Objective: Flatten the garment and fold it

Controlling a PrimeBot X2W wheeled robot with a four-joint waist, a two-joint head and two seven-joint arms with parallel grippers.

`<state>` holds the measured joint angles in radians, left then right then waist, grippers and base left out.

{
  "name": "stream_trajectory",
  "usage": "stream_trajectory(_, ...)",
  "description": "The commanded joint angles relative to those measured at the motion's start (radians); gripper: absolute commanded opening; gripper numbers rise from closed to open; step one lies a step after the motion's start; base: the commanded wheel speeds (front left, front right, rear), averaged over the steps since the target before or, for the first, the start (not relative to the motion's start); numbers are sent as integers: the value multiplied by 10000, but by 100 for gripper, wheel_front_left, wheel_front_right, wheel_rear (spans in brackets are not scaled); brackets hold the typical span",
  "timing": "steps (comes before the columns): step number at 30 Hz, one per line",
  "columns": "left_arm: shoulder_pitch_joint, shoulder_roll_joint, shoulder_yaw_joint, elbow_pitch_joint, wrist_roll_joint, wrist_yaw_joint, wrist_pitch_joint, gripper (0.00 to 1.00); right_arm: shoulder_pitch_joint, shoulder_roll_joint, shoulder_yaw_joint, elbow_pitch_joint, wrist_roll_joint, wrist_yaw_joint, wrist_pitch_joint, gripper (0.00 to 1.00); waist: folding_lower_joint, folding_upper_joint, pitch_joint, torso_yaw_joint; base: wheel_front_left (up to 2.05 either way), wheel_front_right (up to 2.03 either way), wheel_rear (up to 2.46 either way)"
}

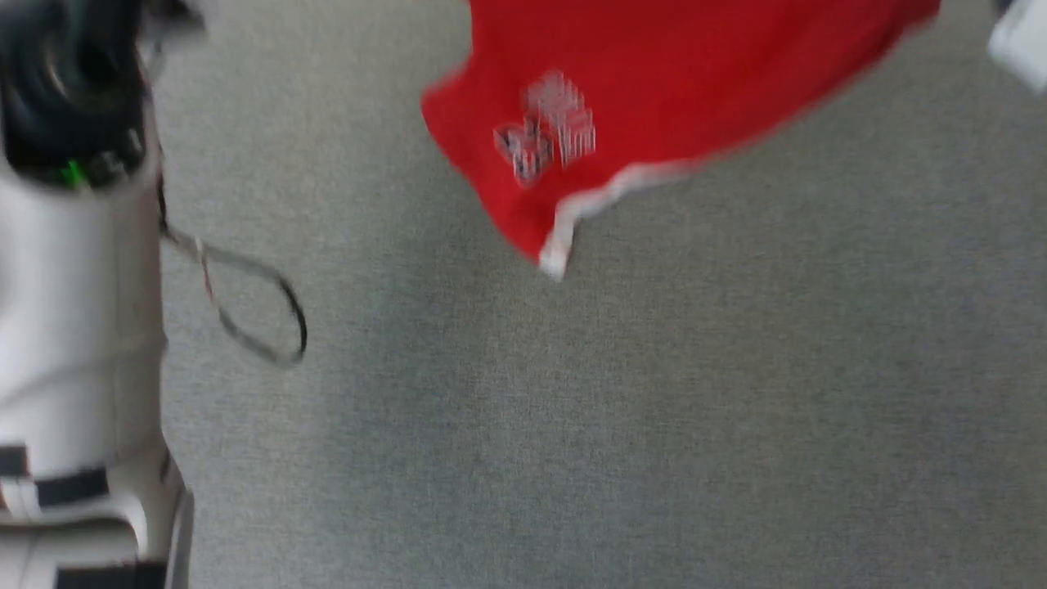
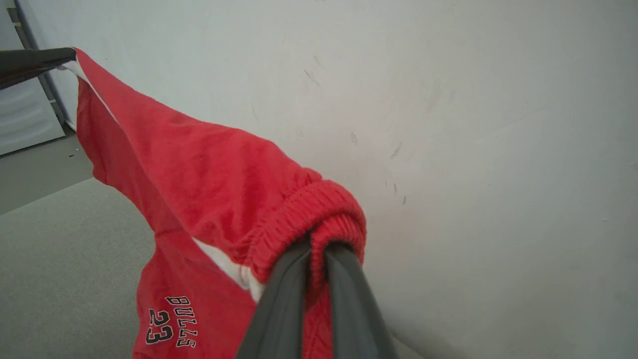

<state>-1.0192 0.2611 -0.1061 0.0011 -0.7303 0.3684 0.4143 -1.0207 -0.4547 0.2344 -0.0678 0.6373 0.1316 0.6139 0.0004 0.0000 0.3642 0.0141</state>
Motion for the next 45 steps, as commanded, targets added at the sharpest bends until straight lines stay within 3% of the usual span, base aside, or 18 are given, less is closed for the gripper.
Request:
stream_trajectory(1,-500,19,18,280,105,-100,-189,0,-533,-82,108,384,-137,-9,-179,0,-4,0,1457,108,0,0,0)
stream_trajectory(13,-3950,-285,131,2401,626,-772,-2329,0,-4328,-400,1514,3668,-1377,-9,-2701,0,-4,0,2876,271,0,0,0)
stream_trajectory(23,-4851,-533,51,3248,767,-1605,-4024,0,-5579,-490,2738,5416,-2082,-9,-4802,0,-4,0,3782,300,0,0,0)
stream_trajectory(26,-4621,-578,-192,3530,728,-1994,-4071,0,-5515,-509,3188,5714,-1967,-9,-5094,0,-4,0,3942,337,0,0,0)
stream_trajectory(33,-3517,-802,-268,3653,227,-2375,-3926,0,-4803,-946,4114,5525,-863,-9,-5234,0,-4,0,3754,430,0,0,0)
stream_trajectory(39,-2233,-896,-356,2935,-171,-2540,-3582,0,-3692,-1443,4065,4673,366,-9,-5161,0,-4,0,3203,516,0,0,0)
stream_trajectory(45,323,-799,-578,1613,-497,-2443,-2998,0,-1200,-1821,3547,3612,1769,-9,-5002,0,-4,0,2080,424,0,0,0)
